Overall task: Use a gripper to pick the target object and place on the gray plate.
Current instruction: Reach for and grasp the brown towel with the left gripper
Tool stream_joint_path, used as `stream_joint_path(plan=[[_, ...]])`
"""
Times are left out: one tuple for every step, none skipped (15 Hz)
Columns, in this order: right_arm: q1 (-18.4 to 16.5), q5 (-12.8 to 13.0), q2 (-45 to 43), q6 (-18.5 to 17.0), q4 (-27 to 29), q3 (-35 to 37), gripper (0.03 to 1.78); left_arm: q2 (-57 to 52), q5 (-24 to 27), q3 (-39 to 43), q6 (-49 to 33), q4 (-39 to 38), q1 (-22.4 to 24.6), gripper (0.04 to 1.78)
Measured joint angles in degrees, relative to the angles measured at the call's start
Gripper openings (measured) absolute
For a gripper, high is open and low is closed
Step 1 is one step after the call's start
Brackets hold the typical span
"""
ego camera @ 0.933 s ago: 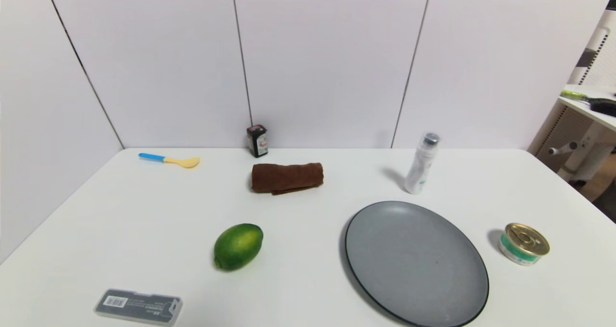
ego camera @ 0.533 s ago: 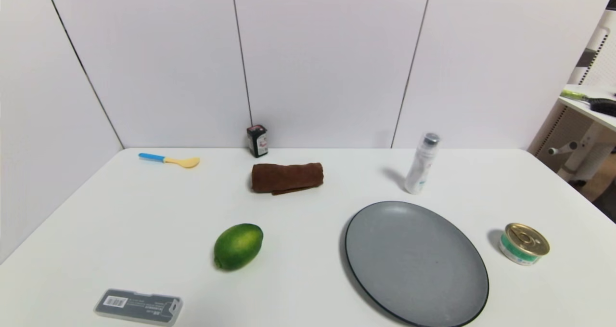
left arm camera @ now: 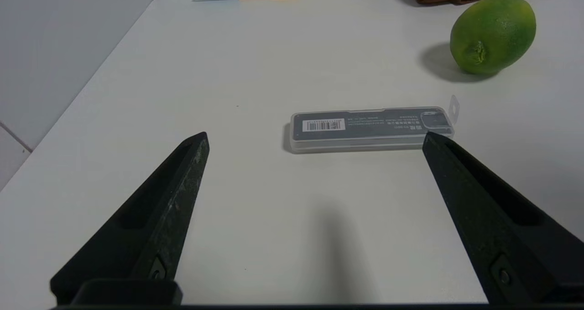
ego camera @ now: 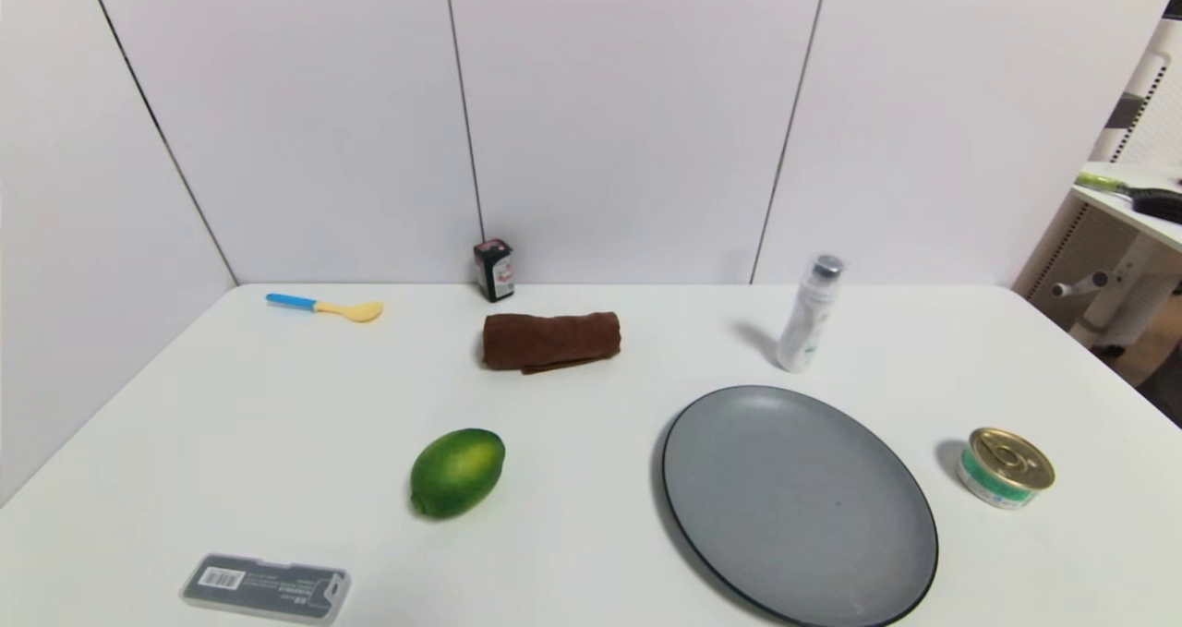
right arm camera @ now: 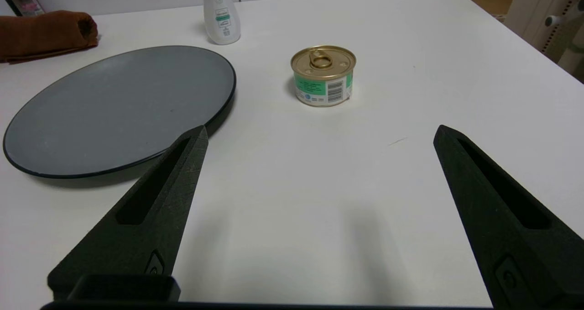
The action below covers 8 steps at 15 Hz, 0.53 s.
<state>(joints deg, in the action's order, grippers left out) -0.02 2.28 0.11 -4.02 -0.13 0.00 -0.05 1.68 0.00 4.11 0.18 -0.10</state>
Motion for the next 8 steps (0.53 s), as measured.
stream_joint_path(plan=[[0.0,0.0,0.0,0.0,0.0,0.0,1.71,0.0,-0.2,0.0,-0.6,0.0,0.0,1.69],[0.0,0.0,0.0,0.0,0.0,0.0,1.71,0.0,-0.3,0.0,-1.2,0.0,0.0,1.69],[0.0,0.0,0.0,0.0,0.0,0.0,1.71,0.0,-0.3,0.0,-1.7,-0.1,0.0,1.69],[0.0,0.0,0.0,0.0,0.0,0.0,1.71,0.0,-0.6,0.0,-2.6,-0.1,0.0,1.69],[0.0,0.0,0.0,0.0,0.0,0.0,1.71,0.0,-1.4,0.0,-3.7,-0.2,0.0,1.69],[0.0,0.0,0.0,0.0,0.0,0.0,1.71,0.0,-1.7,0.0,-4.1,-0.2,0.0,1.69],[0.0,0.0,0.0,0.0,0.0,0.0,1.71,0.0,-1.7,0.0,-4.1,-0.1,0.0,1.69],[0.0,0.0,0.0,0.0,0.0,0.0,1.71,0.0,-1.8,-0.2,-4.0,0.0,0.0,1.69]])
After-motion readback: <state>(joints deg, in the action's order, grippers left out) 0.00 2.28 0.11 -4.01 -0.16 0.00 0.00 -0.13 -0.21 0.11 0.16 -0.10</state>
